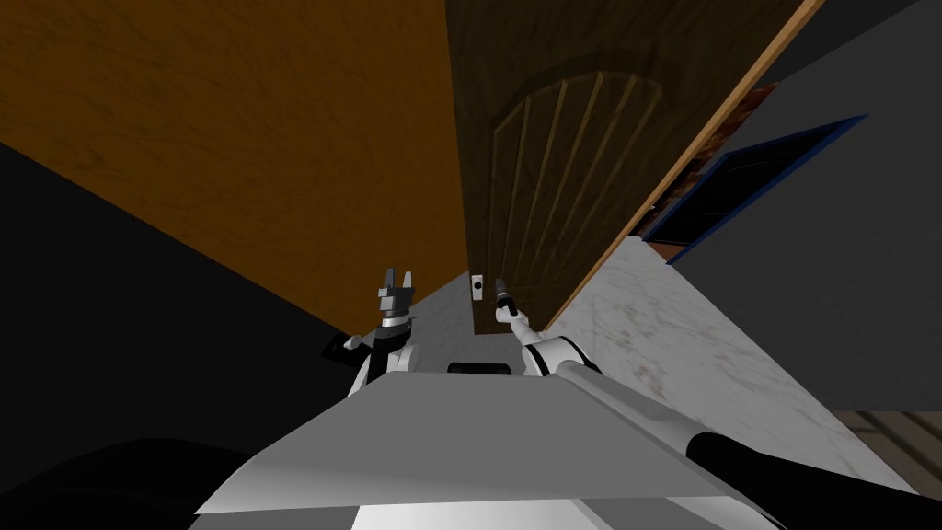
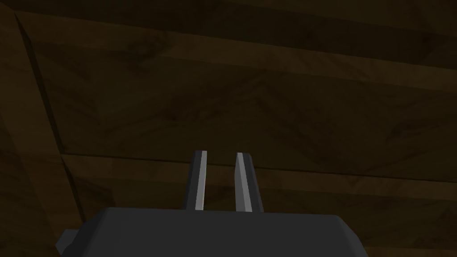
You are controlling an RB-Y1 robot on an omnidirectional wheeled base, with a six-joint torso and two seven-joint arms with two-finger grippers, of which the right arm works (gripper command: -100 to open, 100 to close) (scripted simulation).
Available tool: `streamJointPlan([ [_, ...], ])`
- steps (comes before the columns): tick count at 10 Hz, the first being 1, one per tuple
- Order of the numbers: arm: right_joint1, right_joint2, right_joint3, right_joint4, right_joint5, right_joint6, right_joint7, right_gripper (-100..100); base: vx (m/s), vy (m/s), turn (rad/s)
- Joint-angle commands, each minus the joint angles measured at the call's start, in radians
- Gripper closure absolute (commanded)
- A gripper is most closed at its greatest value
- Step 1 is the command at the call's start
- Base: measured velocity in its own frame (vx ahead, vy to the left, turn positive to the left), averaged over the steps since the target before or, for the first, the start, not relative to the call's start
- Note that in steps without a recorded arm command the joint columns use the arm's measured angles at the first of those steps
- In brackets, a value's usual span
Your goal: Push the door open
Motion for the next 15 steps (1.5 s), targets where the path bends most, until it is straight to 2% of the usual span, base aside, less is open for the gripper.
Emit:
streamJointPlan([
  [1,0.014,-0.007,-0.009,-0.027,0.028,0.017,-0.015,-100,0.007,-0.022,-0.074],
  [4,0.023,-0.016,-0.029,-0.044,0.087,0.030,-0.057,-100,0.009,-0.049,-0.091],
  [8,0.034,-0.020,-0.051,-0.063,0.153,0.044,-0.103,-100,0.001,-0.031,-0.067],
  [15,0.054,-0.005,-0.092,-0.100,0.279,0.071,-0.192,-100,-0.026,0.001,-0.057],
])
